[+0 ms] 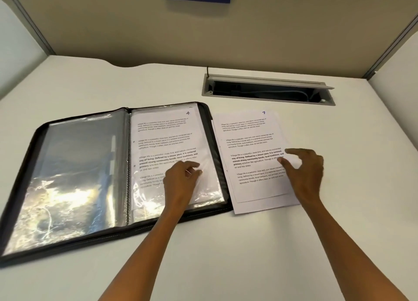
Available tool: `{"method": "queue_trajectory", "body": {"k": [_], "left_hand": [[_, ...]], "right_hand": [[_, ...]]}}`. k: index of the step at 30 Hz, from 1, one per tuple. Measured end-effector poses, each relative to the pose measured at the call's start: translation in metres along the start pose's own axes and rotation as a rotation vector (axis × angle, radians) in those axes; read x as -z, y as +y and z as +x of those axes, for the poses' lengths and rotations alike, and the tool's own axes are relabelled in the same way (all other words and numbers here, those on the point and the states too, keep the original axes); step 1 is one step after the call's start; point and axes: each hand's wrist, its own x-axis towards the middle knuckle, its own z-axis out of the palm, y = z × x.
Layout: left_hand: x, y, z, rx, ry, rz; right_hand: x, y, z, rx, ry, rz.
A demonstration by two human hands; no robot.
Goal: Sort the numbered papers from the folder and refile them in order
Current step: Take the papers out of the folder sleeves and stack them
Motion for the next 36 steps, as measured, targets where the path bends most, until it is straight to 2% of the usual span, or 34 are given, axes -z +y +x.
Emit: {"method": "queue_trajectory", "body": {"k": [3,8,14,17,22,33,36], "left_hand": [[0.017,0.0,-0.002,0.041,0.151,-0.155],[0.047,-0.012,-0.007,0.182,0.274,-0.418],[0.087,-0.05,-0.015,0.348,0.317,-0.574],[0.112,-0.07,-0.017,0.41,0.375,-0.589],[0.149,-0.099,-0.021,0.503,0.485,-0.611],[0.209,-0.142,-0.042,0.632,0.708,-0.688],[0.218,-0.153,-0.052,0.608,0.825,-0.474]], "right_hand": [[-0.016,-0.032,-0.021,0.151,-0.103,0.141],[-0.05,-0.076,-0.064,0.29,-0.396,0.214],[-0.074,-0.092,-0.098,0.36,-0.575,0.072],[-0.077,-0.093,-0.102,0.377,-0.55,0.002],[-0.079,-0.099,-0.107,0.377,-0.48,0.022],[-0.069,-0.126,-0.1,0.639,-0.287,-0.116],[-0.064,-0.14,-0.097,0.708,-0.244,-0.147]]}}
